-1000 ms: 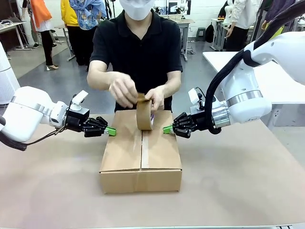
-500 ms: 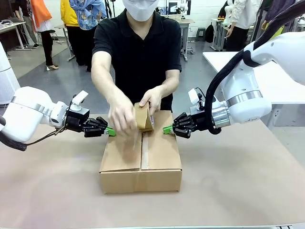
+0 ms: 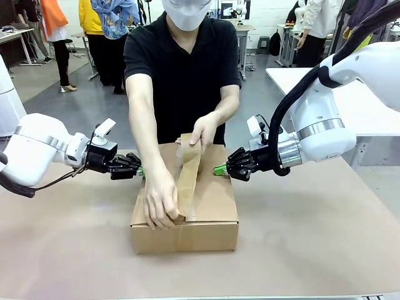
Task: Wrap the clocks to prevent damage.
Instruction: After the human seals the box with tape, release both hands from the side flaps of the Package Box.
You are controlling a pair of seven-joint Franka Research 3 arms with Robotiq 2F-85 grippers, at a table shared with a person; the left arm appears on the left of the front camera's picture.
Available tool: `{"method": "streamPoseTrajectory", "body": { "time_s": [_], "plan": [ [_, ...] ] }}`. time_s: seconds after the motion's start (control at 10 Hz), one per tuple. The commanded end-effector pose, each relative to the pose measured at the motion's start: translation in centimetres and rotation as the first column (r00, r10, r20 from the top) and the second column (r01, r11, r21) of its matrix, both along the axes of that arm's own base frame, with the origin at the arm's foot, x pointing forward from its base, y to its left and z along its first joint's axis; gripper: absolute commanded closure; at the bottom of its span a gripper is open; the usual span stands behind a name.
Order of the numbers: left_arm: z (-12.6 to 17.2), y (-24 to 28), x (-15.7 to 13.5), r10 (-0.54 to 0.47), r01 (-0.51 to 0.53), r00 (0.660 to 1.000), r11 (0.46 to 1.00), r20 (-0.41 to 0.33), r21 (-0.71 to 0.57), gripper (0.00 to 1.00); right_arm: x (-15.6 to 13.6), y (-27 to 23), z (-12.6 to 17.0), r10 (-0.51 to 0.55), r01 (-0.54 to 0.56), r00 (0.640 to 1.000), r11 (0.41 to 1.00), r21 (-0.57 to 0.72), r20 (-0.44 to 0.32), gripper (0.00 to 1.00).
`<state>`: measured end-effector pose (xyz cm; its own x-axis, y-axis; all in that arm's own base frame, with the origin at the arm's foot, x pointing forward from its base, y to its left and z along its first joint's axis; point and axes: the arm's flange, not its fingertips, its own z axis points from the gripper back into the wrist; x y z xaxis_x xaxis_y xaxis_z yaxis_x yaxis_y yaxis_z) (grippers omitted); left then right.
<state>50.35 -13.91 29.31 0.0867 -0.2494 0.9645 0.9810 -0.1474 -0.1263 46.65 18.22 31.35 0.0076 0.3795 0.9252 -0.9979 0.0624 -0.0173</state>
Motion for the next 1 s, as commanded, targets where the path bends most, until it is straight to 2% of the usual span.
{"method": "streamPoseTrajectory", "body": {
  "time_s": [0.0,0.9],
  "plan": [
    [-0.14,-0.06,-0.07,0.001,-0.001,1.0,1.0,-0.001,0.003,0.99,0.0,0.15,-0.29,-0.014,0.014,1.0,1.0,-0.002,-0.013,0.99],
    [-0.14,-0.06,-0.07,0.001,-0.001,1.0,1.0,-0.001,0.003,0.99,0.0,0.15,-0.29,-0.014,0.014,1.0,1.0,-0.002,-0.013,0.99]
  ]
}}
